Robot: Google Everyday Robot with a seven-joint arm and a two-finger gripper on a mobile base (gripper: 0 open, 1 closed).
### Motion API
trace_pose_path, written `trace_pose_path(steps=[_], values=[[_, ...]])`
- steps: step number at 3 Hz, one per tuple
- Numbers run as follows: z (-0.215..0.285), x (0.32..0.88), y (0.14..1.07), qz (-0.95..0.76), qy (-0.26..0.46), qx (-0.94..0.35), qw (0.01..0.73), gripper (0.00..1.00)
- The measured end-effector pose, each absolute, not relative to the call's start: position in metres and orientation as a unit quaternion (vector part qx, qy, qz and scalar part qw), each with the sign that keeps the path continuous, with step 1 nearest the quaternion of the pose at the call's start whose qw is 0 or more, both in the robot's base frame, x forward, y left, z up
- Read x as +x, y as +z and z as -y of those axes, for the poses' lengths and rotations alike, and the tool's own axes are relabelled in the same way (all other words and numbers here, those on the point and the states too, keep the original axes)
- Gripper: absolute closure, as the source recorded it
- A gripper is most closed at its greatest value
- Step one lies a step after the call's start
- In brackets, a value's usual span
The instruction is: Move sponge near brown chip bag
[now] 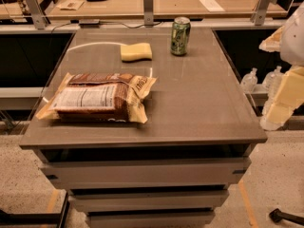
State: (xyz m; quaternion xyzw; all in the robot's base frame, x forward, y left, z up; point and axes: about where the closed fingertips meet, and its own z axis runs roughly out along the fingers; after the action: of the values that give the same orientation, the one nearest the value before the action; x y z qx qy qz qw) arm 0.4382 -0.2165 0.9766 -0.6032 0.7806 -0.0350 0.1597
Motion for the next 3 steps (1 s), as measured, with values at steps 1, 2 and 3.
trace_pose_path(steps=[1, 2, 3], values=[[0.217, 0.438, 0.977, -0.781, -0.035, -0.603, 0.16, 0.0], [0.209, 0.443, 0.979, -0.782, -0.019, -0.599, 0.17, 0.0], [0.19, 0.457, 0.977, -0.783, 0.01, -0.592, 0.188, 0.0]])
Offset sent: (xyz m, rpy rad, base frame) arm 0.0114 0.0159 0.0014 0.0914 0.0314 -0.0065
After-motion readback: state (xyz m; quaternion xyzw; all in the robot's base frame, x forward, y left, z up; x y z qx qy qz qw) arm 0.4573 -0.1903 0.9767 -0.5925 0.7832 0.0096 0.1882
